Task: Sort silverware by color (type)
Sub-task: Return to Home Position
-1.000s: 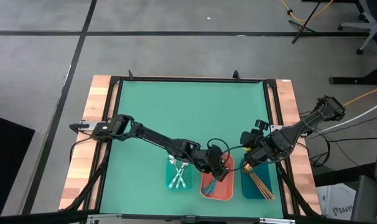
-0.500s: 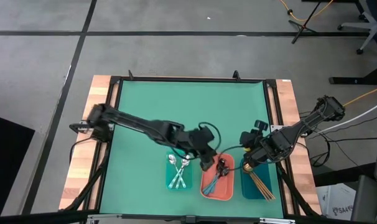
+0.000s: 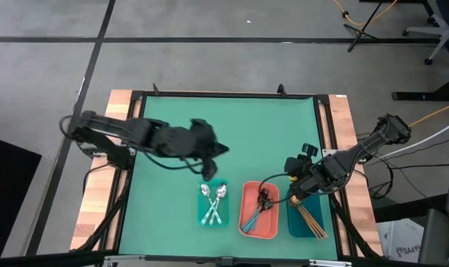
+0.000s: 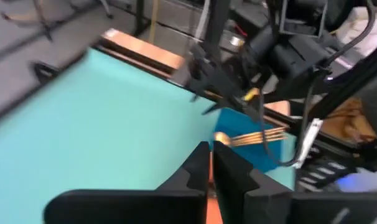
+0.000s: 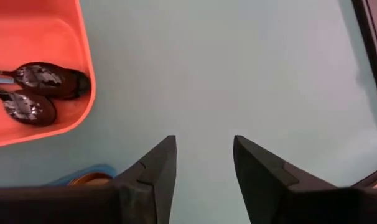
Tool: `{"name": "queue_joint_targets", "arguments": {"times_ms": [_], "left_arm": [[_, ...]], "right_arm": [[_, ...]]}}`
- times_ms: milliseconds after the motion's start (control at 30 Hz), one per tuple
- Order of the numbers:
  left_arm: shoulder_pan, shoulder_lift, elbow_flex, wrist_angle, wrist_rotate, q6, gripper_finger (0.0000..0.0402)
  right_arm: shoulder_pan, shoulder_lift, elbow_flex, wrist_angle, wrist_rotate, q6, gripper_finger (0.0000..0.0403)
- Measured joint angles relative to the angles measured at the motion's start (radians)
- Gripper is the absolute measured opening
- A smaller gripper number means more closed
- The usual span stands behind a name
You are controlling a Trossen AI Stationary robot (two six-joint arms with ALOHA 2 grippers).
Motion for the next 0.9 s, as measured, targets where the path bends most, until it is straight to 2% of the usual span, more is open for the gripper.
{"name": "queue_joint_targets", "arguments": {"times_ms": [167,333,500,600,733,900], "left_arm": [[-0.029,-0.11,0.0,-0.093,-0.088,0.061,0.0003],[-0.064,-0.212,0.0,-0.2,-0.132,0.078,0.0001],[-0.113,-0.276,0.0,-0.346,-0.251,0.078,0.0001],[-0.138,-0.303,-0.007,-0.407,-0.276,0.086,0.0001],[-0.173,-0.343,-0.074,-0.419,-0.267,0.141,0.0],[-0.2,-0.437,-0.244,-0.364,-0.268,0.139,0.0]], "right_arm": [[0.0,0.0,0.0,0.004,-0.001,0.0,0.015],[0.0,0.0,0.0,0.009,-0.001,0.0,0.015],[0.0,0.0,0.0,0.03,-0.001,0.0,0.015],[0.0,0.0,0.0,0.033,-0.001,0.0,0.015],[0.0,0.0,0.0,0.034,-0.001,0.005,0.015],[0.0,0.0,0.0,0.049,-0.001,0.005,0.015]]}}
